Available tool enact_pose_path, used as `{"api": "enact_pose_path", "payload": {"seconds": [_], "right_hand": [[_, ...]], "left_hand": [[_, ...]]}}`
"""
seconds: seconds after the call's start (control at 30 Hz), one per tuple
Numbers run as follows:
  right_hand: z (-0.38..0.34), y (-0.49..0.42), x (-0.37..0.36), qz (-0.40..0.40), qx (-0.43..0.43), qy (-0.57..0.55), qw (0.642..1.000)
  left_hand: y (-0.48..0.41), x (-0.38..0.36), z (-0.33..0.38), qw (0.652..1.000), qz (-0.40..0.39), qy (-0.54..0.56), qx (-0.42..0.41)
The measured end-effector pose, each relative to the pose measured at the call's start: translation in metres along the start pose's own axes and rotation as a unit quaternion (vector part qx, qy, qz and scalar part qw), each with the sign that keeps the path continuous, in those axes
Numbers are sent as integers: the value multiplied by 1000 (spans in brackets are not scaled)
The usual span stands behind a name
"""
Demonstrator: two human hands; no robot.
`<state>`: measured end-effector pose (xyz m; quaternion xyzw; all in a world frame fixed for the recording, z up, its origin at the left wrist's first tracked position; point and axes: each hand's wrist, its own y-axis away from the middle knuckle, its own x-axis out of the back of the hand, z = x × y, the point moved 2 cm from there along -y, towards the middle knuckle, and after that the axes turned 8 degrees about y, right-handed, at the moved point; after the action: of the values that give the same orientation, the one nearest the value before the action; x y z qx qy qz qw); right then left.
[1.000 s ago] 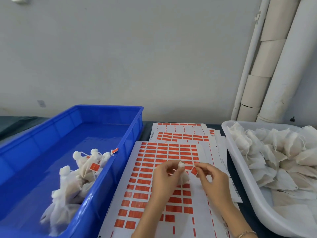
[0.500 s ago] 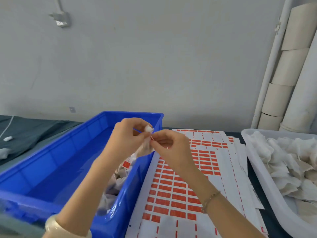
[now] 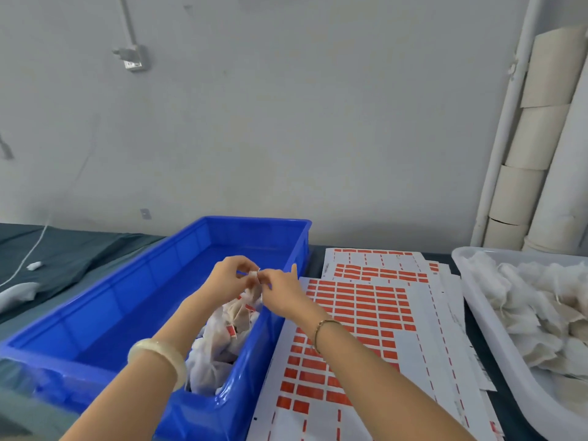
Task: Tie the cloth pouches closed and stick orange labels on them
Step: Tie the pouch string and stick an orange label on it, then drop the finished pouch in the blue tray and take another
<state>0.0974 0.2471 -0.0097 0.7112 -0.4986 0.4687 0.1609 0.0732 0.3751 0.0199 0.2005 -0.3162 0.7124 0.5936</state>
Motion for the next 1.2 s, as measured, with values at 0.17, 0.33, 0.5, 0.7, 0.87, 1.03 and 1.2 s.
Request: {"api": "enact_pose_path", "payload": {"seconds": [0.17,0.33,0.5,0.7,0.87,1.03,1.2], "right_hand": [[-3,3,-8,-19,28,132,991],[3,12,1,40,12,-35,999],[26,33,37,124,-47,-157,979],[98,96,107,211,-124,-148,958],[168,155,171,216,-191,-55,956],[242,191,208,253,-298,17,920],[288,188,209,251,-346,65,902]], "left_hand": [[-9,-6,-3,991,-81,-89,54],[-16,-7,27,991,-47,-126,7],[-7,-44,79,997,21,-21,-67],[10,-129,135,982,5,118,-150],[19,-216,180,965,-61,191,-166],[15,-289,207,963,-111,188,-156],[-12,-324,221,971,-116,144,-154]]}}
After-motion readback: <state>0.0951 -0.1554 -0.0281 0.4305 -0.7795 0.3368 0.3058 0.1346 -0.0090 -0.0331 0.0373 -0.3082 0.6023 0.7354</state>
